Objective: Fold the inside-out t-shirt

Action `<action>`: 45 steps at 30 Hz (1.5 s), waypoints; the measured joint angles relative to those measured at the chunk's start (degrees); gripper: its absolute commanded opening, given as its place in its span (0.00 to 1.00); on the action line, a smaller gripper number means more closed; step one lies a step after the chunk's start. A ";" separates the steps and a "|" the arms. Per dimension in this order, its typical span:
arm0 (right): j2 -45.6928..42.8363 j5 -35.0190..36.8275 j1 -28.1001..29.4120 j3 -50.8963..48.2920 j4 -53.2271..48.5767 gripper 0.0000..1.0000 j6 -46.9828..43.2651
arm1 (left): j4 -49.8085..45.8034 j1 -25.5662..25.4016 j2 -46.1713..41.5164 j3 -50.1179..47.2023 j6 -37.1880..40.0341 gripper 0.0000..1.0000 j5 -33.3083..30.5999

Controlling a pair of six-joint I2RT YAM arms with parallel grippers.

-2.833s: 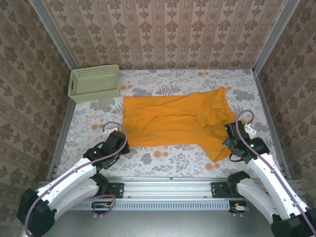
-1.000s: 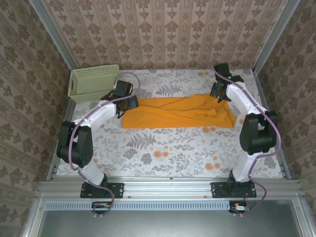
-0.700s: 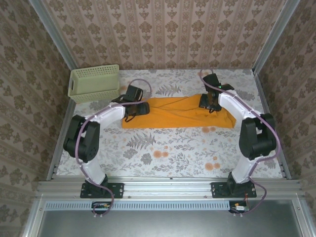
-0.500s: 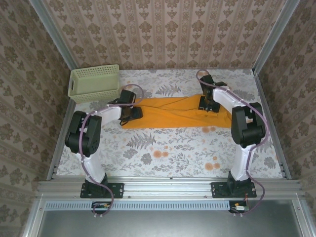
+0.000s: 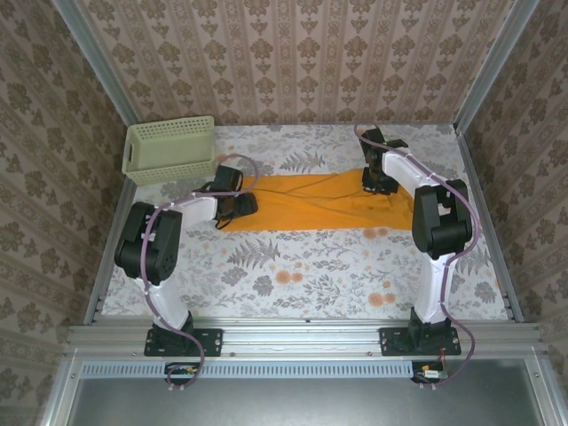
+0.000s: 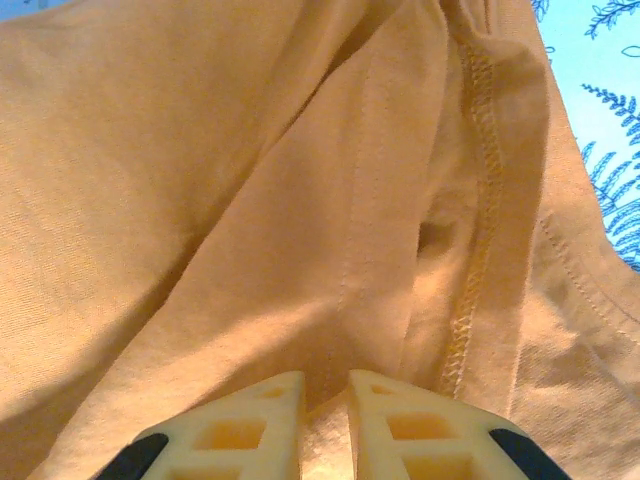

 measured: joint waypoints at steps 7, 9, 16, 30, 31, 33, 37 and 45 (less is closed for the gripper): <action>-2.84 1.53 -0.13 -3.19 -0.33 0.52 -0.02 | 1.70 -0.11 -1.40 -2.16 -0.52 0.65 -0.11; -4.28 1.60 -0.15 -4.42 -0.22 0.51 -0.04 | 1.79 -0.15 -1.40 -2.21 -0.57 0.65 -0.13; -4.63 -1.05 0.09 -5.81 0.76 0.32 -0.37 | 2.47 -0.37 -1.40 -2.56 -1.22 0.65 -0.70; 0.22 -0.04 -0.37 11.67 -0.31 0.00 -3.32 | 5.51 -0.87 -3.39 -6.03 -1.25 0.66 -1.11; 1.62 0.24 -0.57 13.68 -0.37 0.00 -3.69 | 5.62 -1.05 -3.61 -6.34 -1.25 0.66 -1.18; 5.86 1.03 -1.16 18.97 -0.79 0.00 -4.57 | 5.75 -1.16 -4.07 -6.95 -1.25 0.66 -1.27; 13.68 1.20 -2.10 26.47 -2.19 0.30 -5.53 | 5.79 -1.40 -4.79 -7.72 -1.25 0.67 -1.18; 13.35 1.79 -2.16 22.16 -3.74 0.60 -6.93 | 0.42 -1.51 -6.67 -7.37 -1.16 0.69 -1.18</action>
